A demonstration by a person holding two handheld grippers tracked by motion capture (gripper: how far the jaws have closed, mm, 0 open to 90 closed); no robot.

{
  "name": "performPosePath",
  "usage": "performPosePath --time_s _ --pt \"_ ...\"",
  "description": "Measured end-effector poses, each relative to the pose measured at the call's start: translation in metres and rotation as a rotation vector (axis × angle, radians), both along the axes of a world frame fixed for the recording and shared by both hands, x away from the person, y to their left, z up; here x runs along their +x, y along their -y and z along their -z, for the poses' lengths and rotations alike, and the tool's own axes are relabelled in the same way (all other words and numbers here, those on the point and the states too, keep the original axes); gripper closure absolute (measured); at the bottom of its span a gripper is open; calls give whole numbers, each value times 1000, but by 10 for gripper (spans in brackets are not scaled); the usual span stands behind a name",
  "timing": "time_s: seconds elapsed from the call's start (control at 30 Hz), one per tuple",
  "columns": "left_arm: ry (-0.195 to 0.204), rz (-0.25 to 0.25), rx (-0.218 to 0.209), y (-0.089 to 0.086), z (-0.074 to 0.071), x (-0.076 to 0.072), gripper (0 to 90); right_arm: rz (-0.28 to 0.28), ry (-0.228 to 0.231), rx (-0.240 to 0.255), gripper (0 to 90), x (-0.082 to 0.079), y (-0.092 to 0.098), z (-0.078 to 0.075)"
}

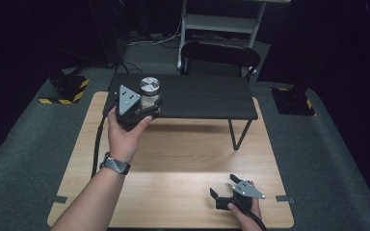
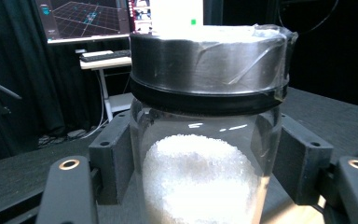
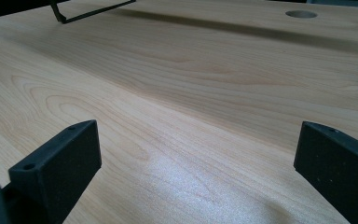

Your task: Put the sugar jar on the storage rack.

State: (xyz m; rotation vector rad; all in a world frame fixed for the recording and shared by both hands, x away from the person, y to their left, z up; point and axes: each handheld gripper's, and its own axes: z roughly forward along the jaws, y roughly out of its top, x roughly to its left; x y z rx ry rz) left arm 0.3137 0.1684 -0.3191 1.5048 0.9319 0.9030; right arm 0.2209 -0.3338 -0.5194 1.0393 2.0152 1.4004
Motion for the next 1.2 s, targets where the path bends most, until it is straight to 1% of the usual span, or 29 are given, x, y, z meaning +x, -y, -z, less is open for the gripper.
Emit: performPosePath --time_s 0.1,0.17,0.27,0.43,0.5,0.6,0.77,0.93,1.0,1.2 --pt "-2 -14 -11 3 3 8 314 -4 1 2 3 0 1 0" --pt "-6 -28 -12 6 5 16 314 -6 1 3 2 0 1 0" --pt "-18 -36 -26 8 10 28 314 -10 0 6 3 1 2 1" --pt "-28 -51 -55 13 16 41 315 -13 0 11 2 1 3 1" --pt "-30 -60 -50 15 17 45 315 -14 0 14 3 1 3 1" --pt "-29 -63 -65 18 20 50 315 -15 0 16 2 1 4 1" --pt "-21 -63 -50 22 20 54 315 -16 -1 19 3 1 4 1" --pt "-8 -62 -52 21 25 52 313 -16 1 16 2 1 3 2" --pt "-2 -60 -59 20 27 51 313 -15 1 15 2 1 3 1" --pt "-7 -58 -62 20 27 51 312 -14 0 14 2 1 3 1"
